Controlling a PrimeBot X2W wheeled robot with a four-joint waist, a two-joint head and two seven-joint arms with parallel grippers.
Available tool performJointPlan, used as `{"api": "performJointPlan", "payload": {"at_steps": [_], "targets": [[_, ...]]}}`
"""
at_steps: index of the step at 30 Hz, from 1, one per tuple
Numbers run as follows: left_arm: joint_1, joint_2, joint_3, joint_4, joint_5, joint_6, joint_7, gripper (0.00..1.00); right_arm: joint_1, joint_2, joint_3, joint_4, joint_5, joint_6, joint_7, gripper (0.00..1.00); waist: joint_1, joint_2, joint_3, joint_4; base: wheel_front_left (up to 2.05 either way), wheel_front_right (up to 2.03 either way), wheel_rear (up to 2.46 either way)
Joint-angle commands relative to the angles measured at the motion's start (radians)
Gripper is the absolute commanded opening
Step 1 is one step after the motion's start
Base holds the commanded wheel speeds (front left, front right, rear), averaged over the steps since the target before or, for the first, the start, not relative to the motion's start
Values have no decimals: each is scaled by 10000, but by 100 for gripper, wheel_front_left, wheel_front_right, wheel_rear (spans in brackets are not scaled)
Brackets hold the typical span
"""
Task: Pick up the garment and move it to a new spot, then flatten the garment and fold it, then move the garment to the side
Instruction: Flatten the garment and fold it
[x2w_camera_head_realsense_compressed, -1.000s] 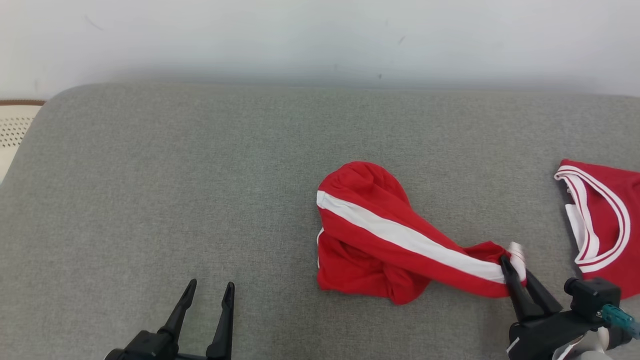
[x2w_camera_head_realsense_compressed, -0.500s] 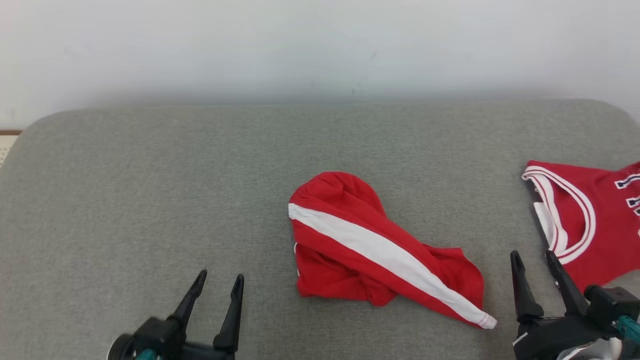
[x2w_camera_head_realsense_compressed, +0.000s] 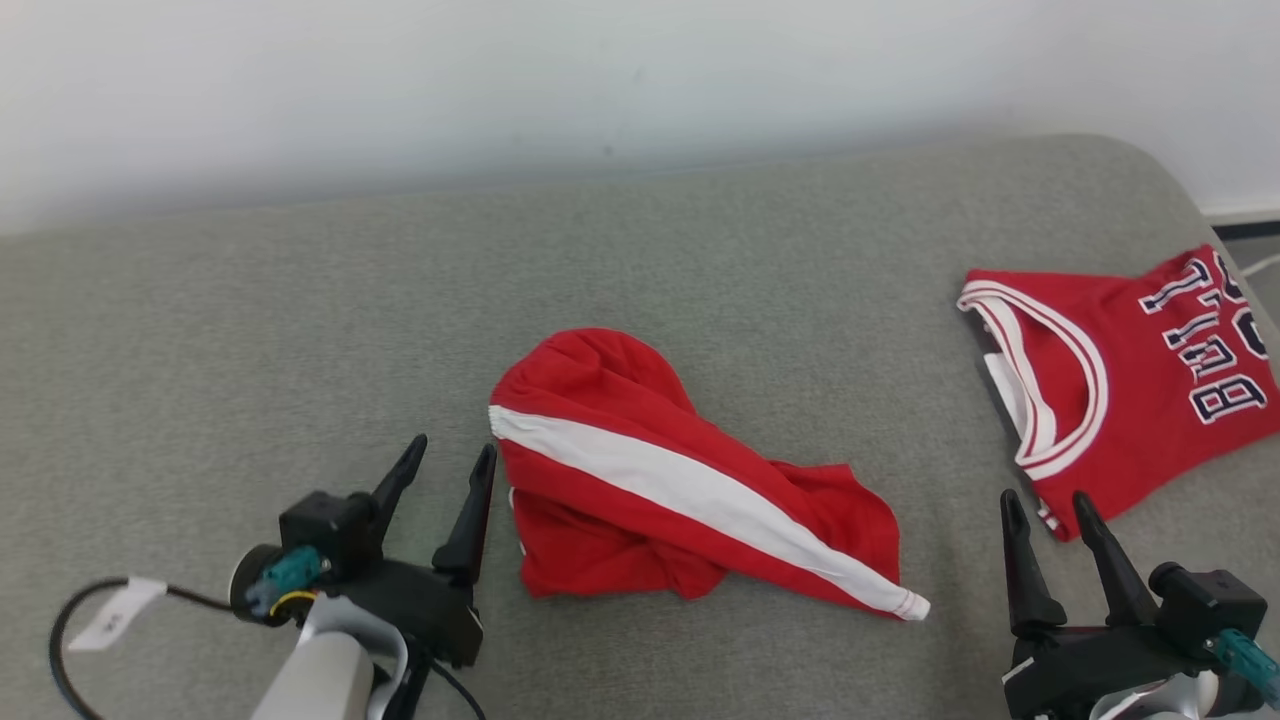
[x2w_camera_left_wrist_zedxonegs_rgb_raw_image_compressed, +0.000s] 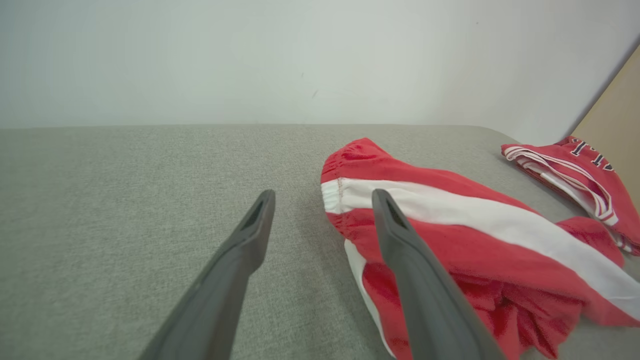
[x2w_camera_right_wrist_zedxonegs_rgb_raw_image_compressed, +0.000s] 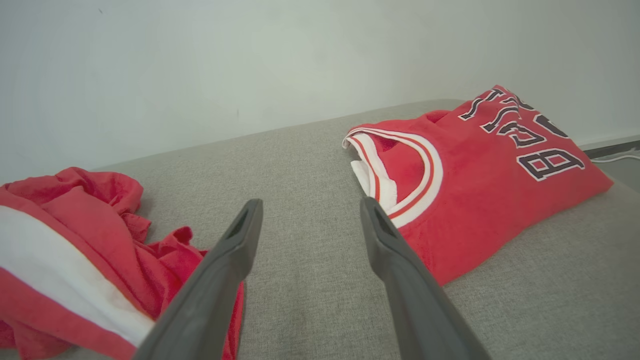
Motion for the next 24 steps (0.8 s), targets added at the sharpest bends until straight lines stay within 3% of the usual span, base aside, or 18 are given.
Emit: {"api": "performJointPlan", "payload": {"at_steps": [1,8,24], "targets": [[-172,23,-4,144,-117,-41,-4,100,-79,45,60,2,-7,2,-6,100,-1,0,254,-312,0,0,0],[-1390,327,-491,1824,-979,-67,-6,100,-258,92,121,6,43,0,-6,100,-1,0,541,-715,0,0,0],[-2242,965,-3271,2613,-3447,-72,-5,100,-600,223,355,-26,8,0,-6,100,-1,0,914,-944,0,0,0]]}}
